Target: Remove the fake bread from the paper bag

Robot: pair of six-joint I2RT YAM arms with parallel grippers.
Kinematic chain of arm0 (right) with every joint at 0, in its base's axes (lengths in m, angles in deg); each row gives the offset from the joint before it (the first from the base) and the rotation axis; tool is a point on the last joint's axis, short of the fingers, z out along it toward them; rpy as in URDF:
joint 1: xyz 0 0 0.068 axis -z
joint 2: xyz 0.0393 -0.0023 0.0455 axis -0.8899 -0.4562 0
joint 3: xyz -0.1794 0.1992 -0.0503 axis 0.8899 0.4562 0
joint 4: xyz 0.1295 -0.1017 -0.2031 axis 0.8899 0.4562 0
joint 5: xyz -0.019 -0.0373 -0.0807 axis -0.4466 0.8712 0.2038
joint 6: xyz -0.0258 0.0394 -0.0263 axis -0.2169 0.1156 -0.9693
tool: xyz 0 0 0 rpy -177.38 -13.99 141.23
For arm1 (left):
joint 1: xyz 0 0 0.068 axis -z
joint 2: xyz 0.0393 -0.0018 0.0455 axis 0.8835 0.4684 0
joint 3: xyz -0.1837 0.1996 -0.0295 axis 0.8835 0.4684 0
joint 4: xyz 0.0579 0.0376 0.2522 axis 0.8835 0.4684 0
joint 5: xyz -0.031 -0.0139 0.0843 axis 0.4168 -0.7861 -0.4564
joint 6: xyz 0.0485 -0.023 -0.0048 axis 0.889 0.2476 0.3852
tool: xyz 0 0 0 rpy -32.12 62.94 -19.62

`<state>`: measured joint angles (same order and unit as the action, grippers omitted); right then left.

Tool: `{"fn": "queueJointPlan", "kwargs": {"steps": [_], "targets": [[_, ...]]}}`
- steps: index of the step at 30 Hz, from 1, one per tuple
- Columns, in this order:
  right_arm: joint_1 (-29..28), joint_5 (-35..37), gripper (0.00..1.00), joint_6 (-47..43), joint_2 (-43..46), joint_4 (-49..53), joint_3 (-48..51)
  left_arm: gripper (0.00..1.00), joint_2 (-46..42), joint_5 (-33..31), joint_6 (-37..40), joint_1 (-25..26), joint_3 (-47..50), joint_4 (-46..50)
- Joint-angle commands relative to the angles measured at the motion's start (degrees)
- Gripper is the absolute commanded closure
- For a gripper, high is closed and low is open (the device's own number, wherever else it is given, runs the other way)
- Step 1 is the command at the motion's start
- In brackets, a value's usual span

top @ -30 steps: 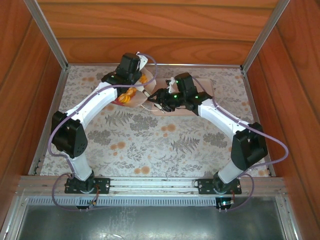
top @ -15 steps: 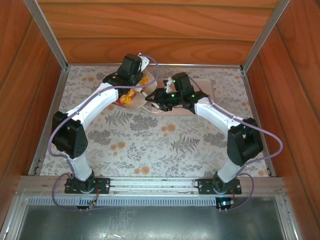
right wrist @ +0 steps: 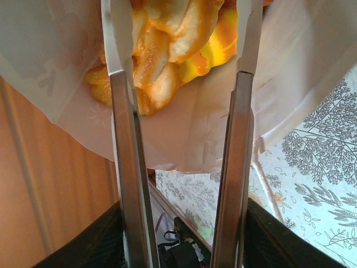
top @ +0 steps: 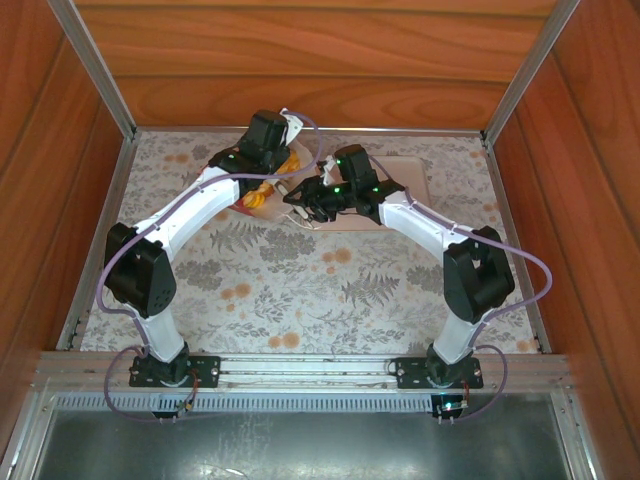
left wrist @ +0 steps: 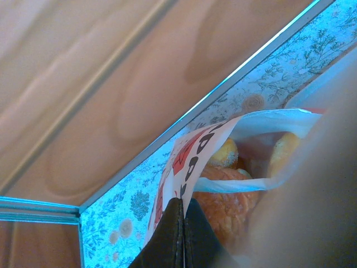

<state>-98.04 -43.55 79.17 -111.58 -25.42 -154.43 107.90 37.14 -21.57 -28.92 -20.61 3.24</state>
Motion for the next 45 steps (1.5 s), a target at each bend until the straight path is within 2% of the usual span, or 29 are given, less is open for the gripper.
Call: {"fn": "queueJointPlan", "kwargs": {"steps": [1,6,12,31,45], "targets": [[-0.49,-1.06,0.55,-0.57,-0.22,-1.96,-1.93,1.0,-2.13,-0.75,0.05,0.82,0.25,-2.5],[-0.42,-0.16,0.72,-1.52,1.13,-0.97,-0.79,1.0,-1.55,-1.66,0.22,0.8,-0.01,-2.55],[-0.63,0.42,0.78,-2.14,3.26,-0.27,0.59,1.0,-0.49,-4.14,-0.3,0.86,-0.76,-2.51],[-1.49,6.75,0.81,-5.09,14.97,5.95,5.63,1.0,3.72,-9.96,-1.8,0.77,-5.93,-1.95],[-1.56,12.76,0.81,-8.22,21.61,12.65,5.64,1.0,3.38,-11.61,-0.74,0.77,-5.38,-1.83]]}}
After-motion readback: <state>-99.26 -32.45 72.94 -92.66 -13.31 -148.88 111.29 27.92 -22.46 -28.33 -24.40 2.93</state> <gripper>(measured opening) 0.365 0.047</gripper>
